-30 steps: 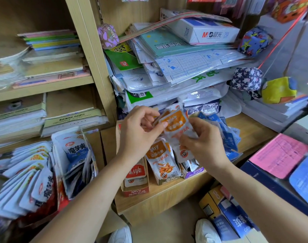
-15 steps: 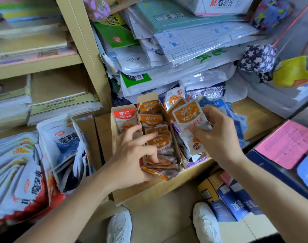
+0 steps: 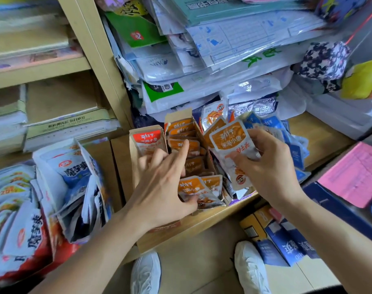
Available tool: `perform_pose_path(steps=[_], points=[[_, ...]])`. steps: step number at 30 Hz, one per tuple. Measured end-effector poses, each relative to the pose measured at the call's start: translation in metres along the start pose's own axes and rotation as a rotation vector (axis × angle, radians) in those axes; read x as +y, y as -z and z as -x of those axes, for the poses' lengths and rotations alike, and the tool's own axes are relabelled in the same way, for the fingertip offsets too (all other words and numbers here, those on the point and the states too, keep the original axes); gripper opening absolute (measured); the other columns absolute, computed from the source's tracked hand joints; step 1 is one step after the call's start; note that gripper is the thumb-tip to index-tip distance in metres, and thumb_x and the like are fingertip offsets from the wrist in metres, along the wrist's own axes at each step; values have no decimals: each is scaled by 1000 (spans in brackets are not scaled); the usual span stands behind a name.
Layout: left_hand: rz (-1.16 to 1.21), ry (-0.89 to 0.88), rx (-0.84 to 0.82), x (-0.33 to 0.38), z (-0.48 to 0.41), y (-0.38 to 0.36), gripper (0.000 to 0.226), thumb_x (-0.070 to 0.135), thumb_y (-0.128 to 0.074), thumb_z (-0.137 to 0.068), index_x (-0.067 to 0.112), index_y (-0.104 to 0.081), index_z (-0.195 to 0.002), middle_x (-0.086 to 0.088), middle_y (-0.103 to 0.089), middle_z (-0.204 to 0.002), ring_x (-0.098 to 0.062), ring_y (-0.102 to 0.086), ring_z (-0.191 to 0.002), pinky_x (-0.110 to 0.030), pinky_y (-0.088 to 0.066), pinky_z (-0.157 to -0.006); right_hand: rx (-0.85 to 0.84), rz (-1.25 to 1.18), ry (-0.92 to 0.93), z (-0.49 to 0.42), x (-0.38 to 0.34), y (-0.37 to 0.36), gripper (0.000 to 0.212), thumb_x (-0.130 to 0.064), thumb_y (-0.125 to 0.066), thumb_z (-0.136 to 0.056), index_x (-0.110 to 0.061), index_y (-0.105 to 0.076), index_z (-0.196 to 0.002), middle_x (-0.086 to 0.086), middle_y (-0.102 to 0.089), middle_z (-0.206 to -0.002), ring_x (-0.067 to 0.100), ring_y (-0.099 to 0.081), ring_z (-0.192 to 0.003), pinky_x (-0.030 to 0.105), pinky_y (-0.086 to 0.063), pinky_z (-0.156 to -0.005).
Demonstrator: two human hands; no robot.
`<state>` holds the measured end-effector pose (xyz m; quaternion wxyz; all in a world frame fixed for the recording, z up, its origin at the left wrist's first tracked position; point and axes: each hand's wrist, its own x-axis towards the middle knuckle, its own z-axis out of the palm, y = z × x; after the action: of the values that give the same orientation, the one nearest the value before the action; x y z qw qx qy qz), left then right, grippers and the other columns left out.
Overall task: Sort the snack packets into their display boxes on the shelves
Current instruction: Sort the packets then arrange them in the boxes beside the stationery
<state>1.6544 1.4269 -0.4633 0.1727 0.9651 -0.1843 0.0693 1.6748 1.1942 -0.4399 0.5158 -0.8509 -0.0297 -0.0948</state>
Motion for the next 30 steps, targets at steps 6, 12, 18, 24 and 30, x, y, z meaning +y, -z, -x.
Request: perform_pose_path(steps=[6, 12, 18, 24, 30], points=[[-122, -21, 28, -2, -2, 1, 67, 70, -61, -63, 28, -70, -115, 5, -54, -119, -23, -44, -114, -44, -32, -90, -2, -6, -9, 0, 1, 1, 33, -15, -76, -86, -17, -66, -117, -10, -73, -106, 0, -70, -93, 23, -61, -69], [-124, -51, -30, 3, -1, 2, 56, 65, -57, -68, 36, -65, -116, 13, -62, -130, -27, -36, -137, -52, -26, -104, -4, -29, -28, 0, 3, 1, 32, -14, -75, -86, -21, -66, -116, -13, -73, -105, 2, -70, -95, 25, -61, -70], [17, -245, -39, 0, 8, 3, 49, 45, -61, -83, 29, -62, -129, 13, -71, -107, -10, -62, -104, -36, -37, -98, -11, -28, -45, -1, 5, 0, 31, -12, -75, -87, -22, -66, -115, -14, -73, -102, 2, -70, -93, 26, -61, -70], [-13, -368, 45, 1, 12, 0, 51, 31, -78, -79, 13, -67, -126, 4, -73, -102, -14, -65, -92, -33, -47, -89, -23, -33, -48, 0, 5, 0, 31, -9, -74, -87, -20, -66, -116, -12, -73, -103, 2, -70, -94, 29, -62, -73], [29, -276, 103, 5, 14, -2, 51, 25, -75, -75, 14, -69, -124, 5, -73, -105, -16, -66, -94, -37, -48, -86, -27, -28, -28, 1, 5, -1, 32, -11, -75, -87, -20, -66, -115, -12, -73, -104, 2, -70, -96, 28, -62, -77]])
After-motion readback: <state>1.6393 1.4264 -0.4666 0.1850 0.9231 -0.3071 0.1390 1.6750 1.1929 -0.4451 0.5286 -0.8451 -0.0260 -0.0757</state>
